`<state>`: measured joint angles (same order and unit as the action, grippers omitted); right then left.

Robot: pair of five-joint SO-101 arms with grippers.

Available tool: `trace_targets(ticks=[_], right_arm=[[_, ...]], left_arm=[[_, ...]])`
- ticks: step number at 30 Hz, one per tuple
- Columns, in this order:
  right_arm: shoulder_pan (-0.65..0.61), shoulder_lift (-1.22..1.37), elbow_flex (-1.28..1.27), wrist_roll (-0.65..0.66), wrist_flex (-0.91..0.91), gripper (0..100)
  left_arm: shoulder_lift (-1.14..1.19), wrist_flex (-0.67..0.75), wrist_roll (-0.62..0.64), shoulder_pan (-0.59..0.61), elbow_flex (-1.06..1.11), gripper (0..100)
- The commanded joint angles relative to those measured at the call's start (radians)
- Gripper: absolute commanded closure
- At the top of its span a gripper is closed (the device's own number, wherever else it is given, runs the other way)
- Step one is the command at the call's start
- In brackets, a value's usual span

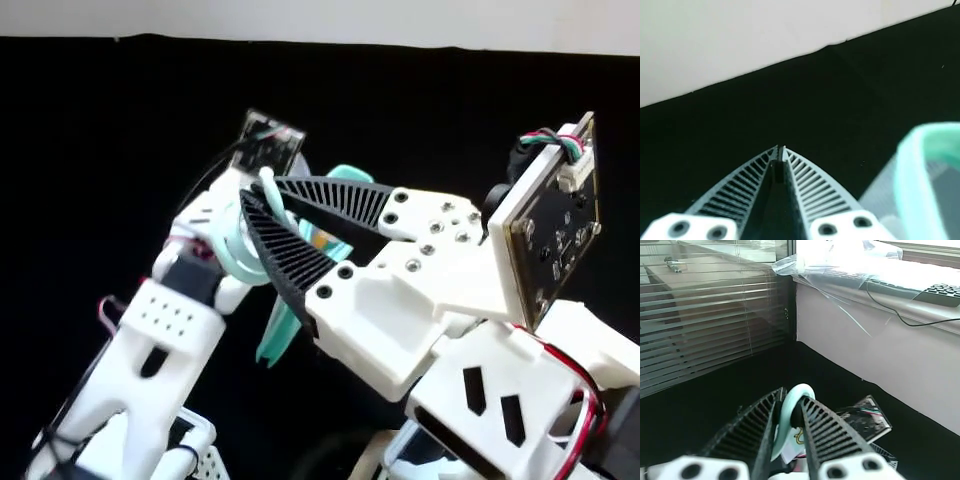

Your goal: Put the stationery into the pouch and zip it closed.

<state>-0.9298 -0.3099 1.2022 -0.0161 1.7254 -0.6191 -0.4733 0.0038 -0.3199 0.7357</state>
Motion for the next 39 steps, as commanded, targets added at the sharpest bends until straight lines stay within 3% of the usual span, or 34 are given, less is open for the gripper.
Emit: trace_targets(ticks=[1,18,26,31,39], right_arm=[[-0.012,0.007,0.001,-0.005,0.001,99.3],[-0.012,0.007,-0.18,-0.011,-0.008,99.3],[-0.015,0.005,-0.177,-0.012,-0.03,99.3],[-0.016,0.004,-0.177,-0.012,-0.031,99.3],[-0.016,0.005,-0.177,-0.012,-0.042,99.3]], left_arm=[[0.071,0.026,0.006,-0.015,-0.077,99],[0.076,0.026,0.006,0.024,-0.104,99],[0.07,0.02,0.006,0.211,-0.142,99],[-0.061,-0.114,0.006,0.306,-0.147,99],[-0.318,-0.382,0.005,0.341,-0.147,99]])
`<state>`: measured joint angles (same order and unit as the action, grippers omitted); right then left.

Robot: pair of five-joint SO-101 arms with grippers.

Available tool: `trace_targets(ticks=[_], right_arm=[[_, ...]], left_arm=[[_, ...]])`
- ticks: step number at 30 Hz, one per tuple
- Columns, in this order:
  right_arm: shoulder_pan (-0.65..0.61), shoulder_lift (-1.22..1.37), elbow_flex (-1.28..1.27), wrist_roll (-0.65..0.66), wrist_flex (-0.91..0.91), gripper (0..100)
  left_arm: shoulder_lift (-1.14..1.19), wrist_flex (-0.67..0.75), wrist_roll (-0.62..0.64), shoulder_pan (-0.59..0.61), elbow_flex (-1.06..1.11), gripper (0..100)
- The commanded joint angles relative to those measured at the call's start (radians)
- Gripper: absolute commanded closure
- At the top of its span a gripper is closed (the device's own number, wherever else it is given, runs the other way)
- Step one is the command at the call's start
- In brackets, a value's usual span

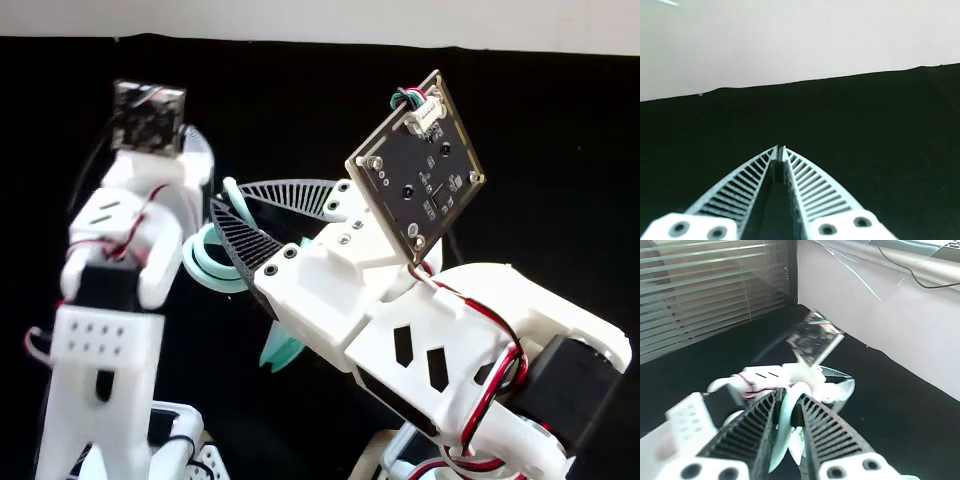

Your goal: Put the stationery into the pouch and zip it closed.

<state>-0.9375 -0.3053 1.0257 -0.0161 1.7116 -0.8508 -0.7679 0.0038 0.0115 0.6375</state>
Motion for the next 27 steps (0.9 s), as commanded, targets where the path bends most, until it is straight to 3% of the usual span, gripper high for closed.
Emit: trace_targets(ticks=[1,14,19,27], right_arm=[[-0.008,0.001,-0.001,-0.012,-0.028,99.3],[-0.008,0.001,-0.001,-0.012,-0.03,99.3],[-0.008,0.001,-0.002,-0.012,-0.03,99.3],[-0.008,-0.001,-0.002,-0.012,-0.03,99.3]], left_arm=[[-0.111,-0.126,0.005,0.007,-0.048,99],[-0.441,-0.582,0.005,0.005,-0.044,99],[-0.591,-0.692,0.005,0.001,-0.042,99],[-0.677,-0.844,0.005,-0.219,-0.042,99]])
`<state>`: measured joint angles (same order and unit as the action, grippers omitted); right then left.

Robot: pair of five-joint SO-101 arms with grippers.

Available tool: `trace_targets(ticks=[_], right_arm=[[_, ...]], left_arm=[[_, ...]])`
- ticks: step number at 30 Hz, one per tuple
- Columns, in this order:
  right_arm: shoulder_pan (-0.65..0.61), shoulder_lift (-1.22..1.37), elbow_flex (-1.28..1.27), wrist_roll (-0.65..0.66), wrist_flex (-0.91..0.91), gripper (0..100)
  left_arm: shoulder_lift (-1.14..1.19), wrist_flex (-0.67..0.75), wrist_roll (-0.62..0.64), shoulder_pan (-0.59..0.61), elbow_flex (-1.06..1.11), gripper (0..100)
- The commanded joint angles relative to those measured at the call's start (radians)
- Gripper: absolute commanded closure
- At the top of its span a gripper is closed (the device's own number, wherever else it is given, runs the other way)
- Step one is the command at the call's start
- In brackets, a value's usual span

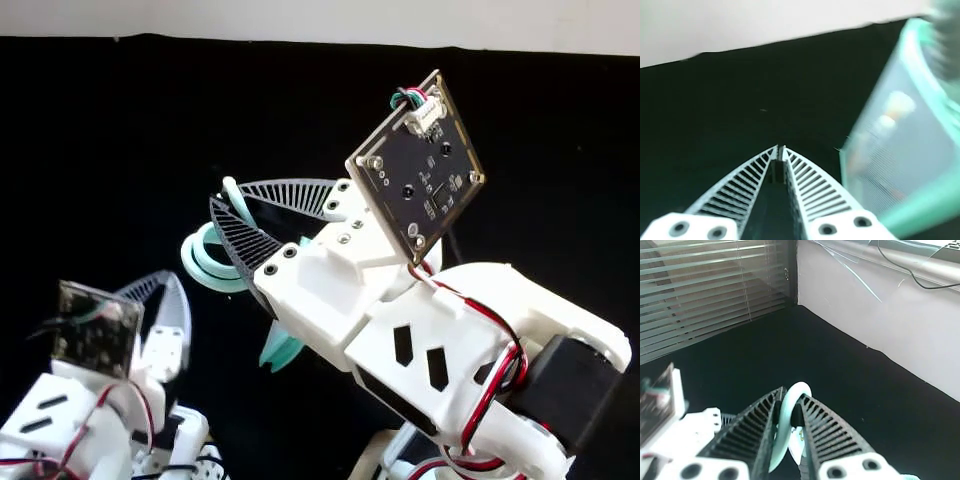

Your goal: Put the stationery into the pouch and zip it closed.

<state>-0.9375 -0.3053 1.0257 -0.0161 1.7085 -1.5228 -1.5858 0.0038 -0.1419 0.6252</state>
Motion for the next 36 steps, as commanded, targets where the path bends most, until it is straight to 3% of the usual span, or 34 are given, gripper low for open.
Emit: trace_targets(ticks=[1,12,22,26,36], right_arm=[[-0.008,-0.002,-0.002,-0.012,-0.027,99.3],[-0.008,-0.004,-0.002,-0.012,-0.027,99.3],[-0.007,0.001,-0.008,-0.008,-0.027,99.3],[-0.002,0.002,-0.012,-0.006,-0.05,99.3],[-0.007,0.119,-0.001,-0.005,-0.054,99.3]], left_arm=[[-0.005,-0.029,0.005,-0.074,-0.03,99],[0.056,-0.008,0.005,-0.085,-0.033,99],[0.174,0.031,0.003,-0.285,-0.036,99],[0.176,0.031,-0.064,-0.354,-0.031,99],[0.179,0.015,-0.074,-0.378,-0.03,95]])
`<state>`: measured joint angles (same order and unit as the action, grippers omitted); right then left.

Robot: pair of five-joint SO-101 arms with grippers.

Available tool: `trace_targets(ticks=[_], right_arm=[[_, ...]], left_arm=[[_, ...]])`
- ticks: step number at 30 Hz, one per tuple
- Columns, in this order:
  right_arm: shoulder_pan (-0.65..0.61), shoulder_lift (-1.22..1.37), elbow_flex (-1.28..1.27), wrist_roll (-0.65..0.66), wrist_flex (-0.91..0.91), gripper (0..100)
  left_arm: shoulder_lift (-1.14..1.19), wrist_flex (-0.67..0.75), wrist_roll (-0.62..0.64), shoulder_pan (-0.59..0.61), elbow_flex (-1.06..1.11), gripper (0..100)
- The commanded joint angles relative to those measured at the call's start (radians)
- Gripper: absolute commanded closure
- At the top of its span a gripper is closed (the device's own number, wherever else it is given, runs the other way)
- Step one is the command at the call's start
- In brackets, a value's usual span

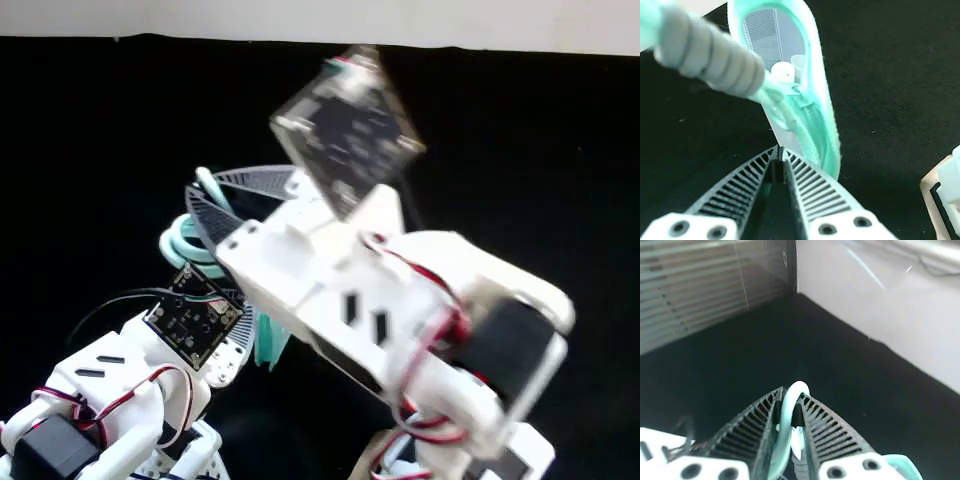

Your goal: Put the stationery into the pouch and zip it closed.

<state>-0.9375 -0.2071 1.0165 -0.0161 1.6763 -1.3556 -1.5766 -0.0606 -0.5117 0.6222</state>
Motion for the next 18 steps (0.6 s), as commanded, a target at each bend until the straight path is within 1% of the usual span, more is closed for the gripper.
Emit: trace_targets(ticks=[1,4,7,14,18], right_arm=[[-0.007,0.024,0.01,-0.005,-0.022,99.3],[-0.007,0.03,0.03,-0.005,-0.022,99.3],[-0.002,0.031,0.07,-0.005,-0.019,99.3],[-0.001,0.035,0.097,-0.005,-0.008,99.3],[-0.001,0.036,0.107,-0.005,-0.021,99.3]], left_arm=[[0.01,-0.009,-0.009,-0.008,-0.028,93],[0.015,-0.044,-0.009,-0.007,-0.028,87],[0.013,-0.049,-0.009,-0.007,-0.028,84],[0.007,-0.049,-0.006,-0.007,-0.036,84],[0.007,-0.051,-0.005,-0.007,-0.117,84]])
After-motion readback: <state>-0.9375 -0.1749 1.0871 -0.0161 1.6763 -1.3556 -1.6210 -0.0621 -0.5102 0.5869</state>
